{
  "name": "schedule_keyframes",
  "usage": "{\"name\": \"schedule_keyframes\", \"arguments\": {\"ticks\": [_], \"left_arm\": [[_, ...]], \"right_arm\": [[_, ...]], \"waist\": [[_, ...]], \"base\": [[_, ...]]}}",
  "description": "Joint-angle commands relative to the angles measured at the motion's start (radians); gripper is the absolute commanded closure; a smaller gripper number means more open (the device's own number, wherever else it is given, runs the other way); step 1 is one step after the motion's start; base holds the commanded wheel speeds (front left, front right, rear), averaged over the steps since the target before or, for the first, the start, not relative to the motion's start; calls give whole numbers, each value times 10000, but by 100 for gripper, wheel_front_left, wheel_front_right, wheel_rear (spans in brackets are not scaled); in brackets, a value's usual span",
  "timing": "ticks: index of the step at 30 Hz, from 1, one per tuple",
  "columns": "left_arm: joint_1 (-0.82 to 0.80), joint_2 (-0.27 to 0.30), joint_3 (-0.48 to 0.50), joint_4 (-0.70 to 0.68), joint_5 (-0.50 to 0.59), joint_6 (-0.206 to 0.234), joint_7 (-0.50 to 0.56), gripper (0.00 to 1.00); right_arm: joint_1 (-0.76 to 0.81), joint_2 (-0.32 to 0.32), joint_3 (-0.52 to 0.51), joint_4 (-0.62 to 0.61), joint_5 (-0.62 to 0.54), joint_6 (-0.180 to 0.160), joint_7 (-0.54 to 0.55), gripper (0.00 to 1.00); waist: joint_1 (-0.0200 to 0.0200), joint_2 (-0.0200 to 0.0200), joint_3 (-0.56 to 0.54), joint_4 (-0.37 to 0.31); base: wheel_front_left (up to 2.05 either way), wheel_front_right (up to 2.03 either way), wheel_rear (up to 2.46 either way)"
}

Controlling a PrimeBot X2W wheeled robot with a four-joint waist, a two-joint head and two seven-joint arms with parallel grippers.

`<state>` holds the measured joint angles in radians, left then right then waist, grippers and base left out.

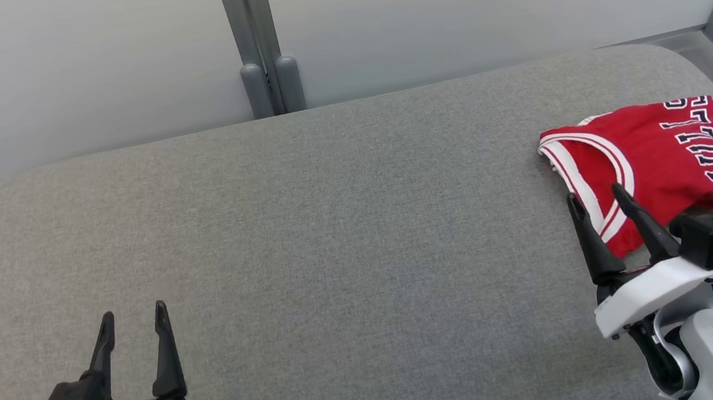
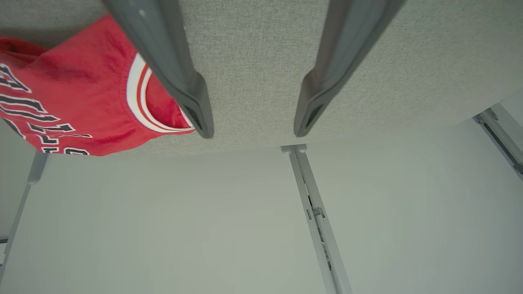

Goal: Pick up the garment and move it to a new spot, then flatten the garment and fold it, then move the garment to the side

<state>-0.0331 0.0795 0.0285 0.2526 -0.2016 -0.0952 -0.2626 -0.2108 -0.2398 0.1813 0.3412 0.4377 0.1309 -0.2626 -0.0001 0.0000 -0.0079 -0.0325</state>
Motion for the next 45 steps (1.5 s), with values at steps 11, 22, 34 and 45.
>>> {"name": "schedule_keyframes", "arguments": {"ticks": [11, 22, 34, 45], "left_arm": [[-64, -81, 175, 333, -1451, -38, 536, 100], [-134, -111, 224, 203, -3343, -90, 964, 100], [-258, -138, 323, 135, -5196, -136, 1435, 100], [-362, -160, 415, 94, -6685, -182, 1819, 100]], "right_arm": [[278, 322, -288, 94, 1233, 0, 416, 100], [391, 551, -686, -80, 2792, 0, 910, 100], [492, 782, -1079, -245, 4329, 0, 1401, 100], [584, 962, -1397, -378, 5561, -1, 1798, 100]], "waist": [[1, 0, 6, 20], [1, 0, 16, 48], [1, 0, 26, 79], [1, 0, 36, 107]], "base": [[0, 0, 0], [0, 0, 0], [0, 0, 0], [0, 0, 0]]}}
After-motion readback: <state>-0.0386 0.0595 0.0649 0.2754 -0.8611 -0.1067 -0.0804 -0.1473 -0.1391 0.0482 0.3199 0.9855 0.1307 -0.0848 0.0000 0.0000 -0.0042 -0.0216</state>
